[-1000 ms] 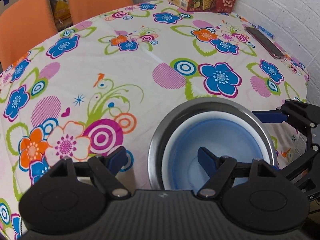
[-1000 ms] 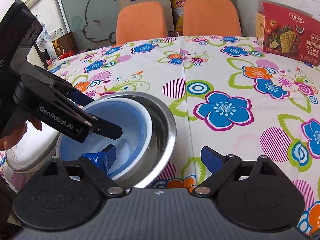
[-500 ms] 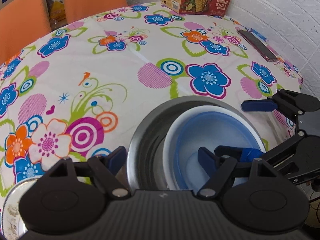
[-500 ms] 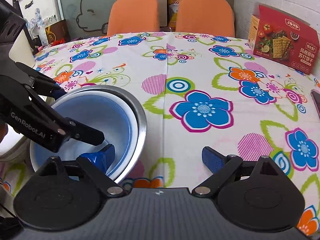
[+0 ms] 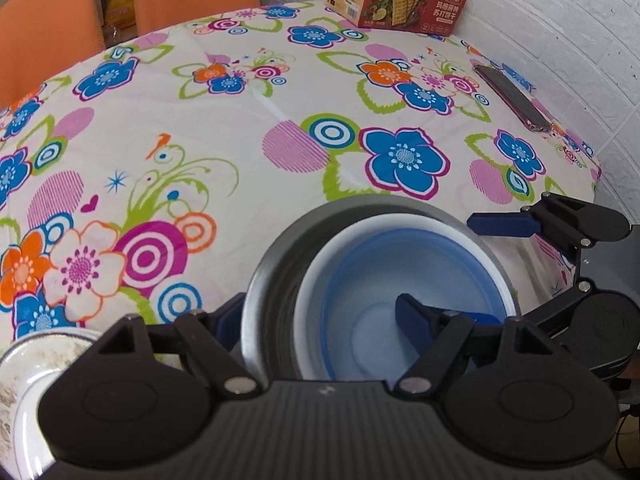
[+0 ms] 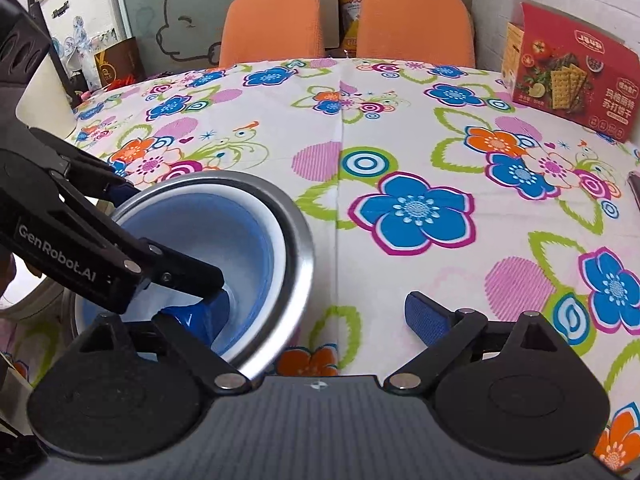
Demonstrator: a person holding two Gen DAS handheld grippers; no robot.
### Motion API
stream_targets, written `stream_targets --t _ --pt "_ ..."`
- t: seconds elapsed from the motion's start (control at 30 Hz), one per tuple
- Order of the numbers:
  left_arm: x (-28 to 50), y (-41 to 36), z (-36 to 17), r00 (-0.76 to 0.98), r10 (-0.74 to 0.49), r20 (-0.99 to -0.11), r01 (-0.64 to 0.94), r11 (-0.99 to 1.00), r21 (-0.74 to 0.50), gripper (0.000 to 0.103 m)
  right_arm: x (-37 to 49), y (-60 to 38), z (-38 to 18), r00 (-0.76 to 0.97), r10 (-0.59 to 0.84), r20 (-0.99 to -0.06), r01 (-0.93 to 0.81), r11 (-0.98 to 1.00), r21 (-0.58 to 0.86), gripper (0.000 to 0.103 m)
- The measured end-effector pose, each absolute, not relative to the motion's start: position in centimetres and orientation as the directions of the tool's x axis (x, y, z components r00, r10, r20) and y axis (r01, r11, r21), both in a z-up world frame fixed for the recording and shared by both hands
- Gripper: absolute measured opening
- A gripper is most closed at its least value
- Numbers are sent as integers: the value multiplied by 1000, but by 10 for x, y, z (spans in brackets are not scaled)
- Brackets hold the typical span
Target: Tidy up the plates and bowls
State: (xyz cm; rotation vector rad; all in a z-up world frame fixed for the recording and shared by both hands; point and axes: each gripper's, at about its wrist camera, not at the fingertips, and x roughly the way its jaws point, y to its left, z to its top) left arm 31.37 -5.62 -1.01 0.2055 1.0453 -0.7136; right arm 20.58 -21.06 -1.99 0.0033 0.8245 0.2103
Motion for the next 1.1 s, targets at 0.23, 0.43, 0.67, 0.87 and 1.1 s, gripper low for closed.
stream_targets --t 0.23,0.43,0.67,0.87,1.1 --pt "310 -49 -13 332 -420 -845 652 749 -117 78 196 -204 -26 722 189 -665 -171 981 92 84" --pt "305 -44 -12 352 -439 -827 635 761 -133 54 192 -194 -22 720 250 -648 -231 966 116 74" --pt "313 -47 -5 353 -427 -832 521 829 -204 42 196 -181 -14 708 300 -639 -223 954 200 65" --pt "322 -57 17 363 -475 -801 502 824 -261 42 202 -192 11 736 270 -620 -188 962 195 69" --pt "321 -54 32 372 -484 -792 491 827 -275 42 203 -191 26 745 275 -607 -194 961 198 71"
